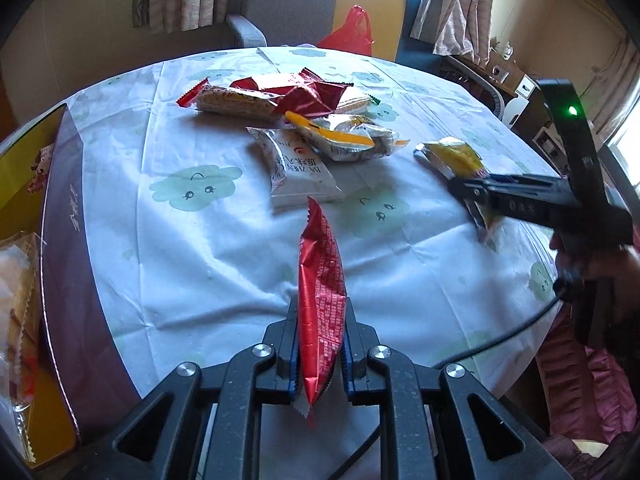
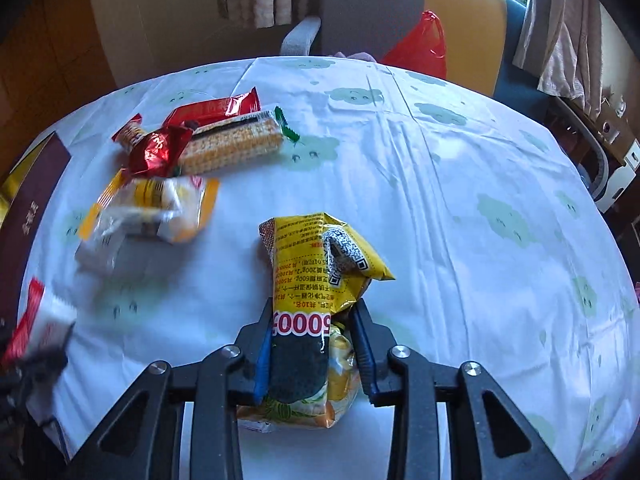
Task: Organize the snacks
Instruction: 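Lift the red packet with the left gripper while the right gripper grasps the yellow chip bag, then drop the red packet into the gold tin with the left gripper, then carry the yellow chip bag into the gold tin and open the right gripper, then grasp the dark red foil packet from the snack pile with the left gripper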
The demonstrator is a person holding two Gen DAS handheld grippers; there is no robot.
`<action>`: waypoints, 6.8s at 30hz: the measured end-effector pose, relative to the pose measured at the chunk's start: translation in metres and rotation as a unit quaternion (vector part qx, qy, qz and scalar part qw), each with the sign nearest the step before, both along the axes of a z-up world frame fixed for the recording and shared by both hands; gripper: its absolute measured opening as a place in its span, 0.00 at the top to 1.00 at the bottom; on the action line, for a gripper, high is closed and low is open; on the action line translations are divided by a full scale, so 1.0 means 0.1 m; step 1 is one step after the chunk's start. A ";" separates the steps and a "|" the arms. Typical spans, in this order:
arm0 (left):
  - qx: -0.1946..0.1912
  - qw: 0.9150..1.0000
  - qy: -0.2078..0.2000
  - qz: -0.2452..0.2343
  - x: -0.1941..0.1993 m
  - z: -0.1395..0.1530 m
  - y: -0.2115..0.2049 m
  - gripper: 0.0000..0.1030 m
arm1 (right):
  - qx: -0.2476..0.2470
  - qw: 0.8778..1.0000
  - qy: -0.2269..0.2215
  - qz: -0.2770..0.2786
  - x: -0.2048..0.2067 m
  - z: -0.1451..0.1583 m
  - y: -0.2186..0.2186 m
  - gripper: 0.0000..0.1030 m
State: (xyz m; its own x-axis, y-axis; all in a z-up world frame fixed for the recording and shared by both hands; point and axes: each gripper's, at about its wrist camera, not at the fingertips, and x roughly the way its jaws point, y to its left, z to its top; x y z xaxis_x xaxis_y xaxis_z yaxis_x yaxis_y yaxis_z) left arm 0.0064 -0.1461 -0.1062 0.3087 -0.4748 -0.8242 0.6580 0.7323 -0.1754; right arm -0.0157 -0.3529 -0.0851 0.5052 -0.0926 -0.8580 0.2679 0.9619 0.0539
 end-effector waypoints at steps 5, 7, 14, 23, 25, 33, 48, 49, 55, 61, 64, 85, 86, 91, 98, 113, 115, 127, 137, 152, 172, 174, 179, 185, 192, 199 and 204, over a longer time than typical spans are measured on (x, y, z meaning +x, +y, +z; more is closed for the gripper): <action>-0.023 1.000 -0.009 -0.013 -0.07 0.19 0.02 0.85 | -0.010 1.000 -0.006 -0.007 -0.07 0.01 0.04 0.66; -0.048 0.999 -0.014 -0.012 -0.10 0.37 0.10 0.85 | -0.014 1.000 -0.008 -0.004 -0.08 0.01 0.05 0.66; -0.156 0.985 -0.042 0.063 0.10 1.15 0.83 0.85 | -0.010 1.000 -0.012 -0.004 -0.08 -0.01 0.04 0.66; -0.142 0.958 -0.007 0.247 1.02 1.19 1.90 0.85 | -0.012 1.000 -0.018 -0.008 -0.09 -0.01 0.04 0.66; -0.130 0.956 0.005 0.263 1.20 1.08 1.98 0.85 | -0.015 1.000 -0.017 -0.006 -0.09 -0.01 0.05 0.66; -0.088 0.951 0.048 0.292 1.81 0.70 1.87 0.85 | -0.018 1.000 -0.017 -0.007 -0.08 -0.01 0.06 0.66; -0.057 0.931 -0.011 0.361 1.71 0.92 2.00 0.53 | -0.019 0.999 -0.023 -0.011 -0.10 -0.01 0.07 0.66; -0.056 0.928 -0.014 0.368 1.65 0.94 2.04 0.52 | -0.019 0.999 -0.023 -0.012 -0.10 -0.01 0.06 0.66; -0.031 0.923 -0.021 0.384 1.22 0.86 2.16 0.52 | -0.021 0.999 -0.025 -0.012 -0.11 -0.01 0.07 0.66; -0.001 0.928 -0.046 0.370 0.80 0.79 2.09 0.51 | -0.024 0.999 -0.026 -0.014 -0.11 -0.01 0.08 0.66; 0.003 0.929 -0.057 0.365 0.64 0.80 2.06 0.49 | -0.025 0.999 -0.025 -0.015 -0.11 -0.01 0.09 0.66; 0.020 0.937 -0.097 0.336 0.25 0.83 1.86 0.34 | 0.033 0.998 -0.031 -0.038 -0.19 0.03 0.07 0.72; 0.021 0.936 -0.100 0.338 0.24 0.83 1.86 0.32 | 0.047 0.997 -0.036 -0.042 -0.21 0.04 0.06 0.72; 0.031 0.930 -0.114 0.348 0.24 0.83 1.89 0.31 | 0.079 0.994 -0.062 -0.044 -0.30 0.18 0.10 0.73; 0.031 0.917 -0.124 0.378 0.28 0.84 2.06 0.31 | 0.103 0.990 -0.098 0.025 -0.19 0.60 0.52 0.73; 0.031 0.909 -0.114 0.399 0.37 0.75 2.29 0.31 | 0.167 0.951 -0.101 0.239 0.88 1.14 2.43 0.73; 0.030 0.910 -0.112 0.398 0.37 0.74 2.29 0.31 | 0.176 0.949 -0.097 0.245 1.09 1.12 2.57 0.72; 0.033 0.912 -0.107 0.393 0.39 0.70 2.27 0.31 | 0.152 0.954 -0.086 0.244 1.31 0.89 2.75 0.65; 0.029 0.918 -0.123 0.376 0.31 0.80 2.15 0.31 | 0.145 0.957 -0.119 0.222 0.86 0.97 2.47 0.65; 0.030 0.929 -0.136 0.342 0.21 0.89 1.91 0.31 | 0.106 0.971 -0.118 0.176 0.33 0.82 2.02 0.65; 0.023 0.954 -0.146 0.261 0.14 1.00 1.47 0.31 | 0.052 0.992 -0.085 0.083 -0.08 0.53 1.35 0.65; 0.019 0.959 -0.150 0.240 0.15 1.06 1.36 0.31 | 0.046 0.993 -0.081 0.067 -0.14 0.49 1.22 0.64; 0.012 0.975 -0.149 0.165 0.17 1.13 0.94 0.31 | 0.046 0.996 -0.068 0.027 -0.29 0.37 0.93 0.64; 0.010 0.990 -0.113 0.084 0.28 1.05 0.40 0.31 | 0.052 0.997 -0.060 -0.005 -0.39 0.28 0.70 0.64; 0.006 0.997 -0.072 0.022 0.60 0.94 -0.18 0.40 | 0.061 0.996 -0.063 -0.020 -0.43 0.22 0.56 0.64; 0.022 0.999 -0.013 -0.023 1.03 0.61 -0.78 0.51 | 0.069 0.996 -0.060 -0.021 -0.42 0.14 0.48 0.64; 0.023 0.999 0.023 -0.027 1.35 0.41 -1.09 0.50 | 0.079 0.995 -0.055 -0.020 -0.40 0.08 0.42 0.64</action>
State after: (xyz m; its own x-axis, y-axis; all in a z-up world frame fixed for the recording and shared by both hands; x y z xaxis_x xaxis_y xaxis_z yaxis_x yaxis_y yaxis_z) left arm 0.1414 -0.2554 -0.0652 0.2462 -0.4507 -0.8580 0.6883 0.7046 -0.1726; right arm -0.0562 -0.3112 -0.0768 0.5948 0.0174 -0.8037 0.2896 0.9280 0.2345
